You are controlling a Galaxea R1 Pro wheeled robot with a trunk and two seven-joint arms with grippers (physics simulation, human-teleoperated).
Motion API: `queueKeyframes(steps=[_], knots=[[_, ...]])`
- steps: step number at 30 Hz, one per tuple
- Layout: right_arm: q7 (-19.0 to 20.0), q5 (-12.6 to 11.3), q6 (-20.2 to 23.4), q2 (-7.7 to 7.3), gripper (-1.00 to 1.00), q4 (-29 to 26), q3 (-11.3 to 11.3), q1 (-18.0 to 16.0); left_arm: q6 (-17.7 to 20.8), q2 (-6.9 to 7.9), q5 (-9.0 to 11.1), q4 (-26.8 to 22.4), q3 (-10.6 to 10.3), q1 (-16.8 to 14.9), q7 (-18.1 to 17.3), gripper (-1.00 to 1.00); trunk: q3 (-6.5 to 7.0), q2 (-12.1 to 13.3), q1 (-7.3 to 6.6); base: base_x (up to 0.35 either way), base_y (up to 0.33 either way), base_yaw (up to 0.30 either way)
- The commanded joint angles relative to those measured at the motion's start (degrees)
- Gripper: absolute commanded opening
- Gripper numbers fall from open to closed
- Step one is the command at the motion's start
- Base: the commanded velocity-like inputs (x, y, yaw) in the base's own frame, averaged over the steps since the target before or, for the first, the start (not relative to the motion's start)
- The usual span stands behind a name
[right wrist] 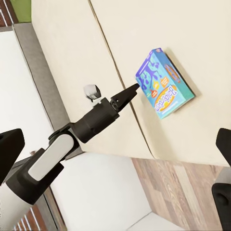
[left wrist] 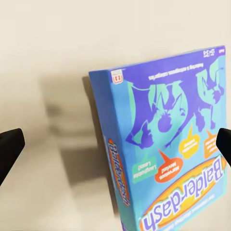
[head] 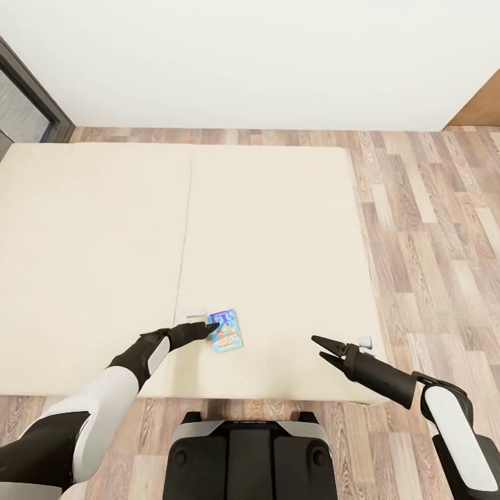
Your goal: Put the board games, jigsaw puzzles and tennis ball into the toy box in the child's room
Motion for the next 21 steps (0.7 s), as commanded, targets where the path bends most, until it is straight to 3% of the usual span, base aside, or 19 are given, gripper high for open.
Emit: queueKeyframes(steps=[1,9,12,16,19,21], knots=[[0.66,0.58,0.22,0.00,1.00,-0.01,-0.07,-0.03,0.60,-0.04,0.42,-0.04,0.44,-0.01,-0.22,1.00,-0.06,-0.08,0.03,0.000,0.000,0.000],[0.48,0.50,0.26,0.09,1.00,-0.06,0.37,-0.22,0.60,-0.10,0.42,-0.04,0.48,-0.01,-0.23,1.00,-0.06,-0.08,0.03,0.000,0.000,0.000],[0.35,0.46,0.34,-0.33,1.00,-0.07,0.55,-2.15,0.57,-0.15,0.42,-0.08,0.48,-0.01,-0.22,1.00,-0.06,-0.08,0.03,0.000,0.000,0.000],[-0.27,0.17,0.59,-0.69,1.00,0.08,0.89,-9.89,0.58,-0.12,0.42,-0.11,0.45,-0.01,-0.24,1.00,-0.06,-0.08,0.03,0.000,0.000,0.000],[-2.86,-0.07,0.76,-0.80,1.00,0.51,1.88,-17.76,0.59,-0.06,0.42,-0.12,0.47,-0.01,-0.24,1.00,-0.06,-0.08,0.03,0.000,0.000,0.000],[-4.79,-0.16,0.79,-0.71,1.00,1.01,2.25,-20.74,0.59,-0.06,0.42,-0.12,0.48,-0.01,-0.24,1.00,-0.06,-0.08,0.03,0.000,0.000,0.000]])
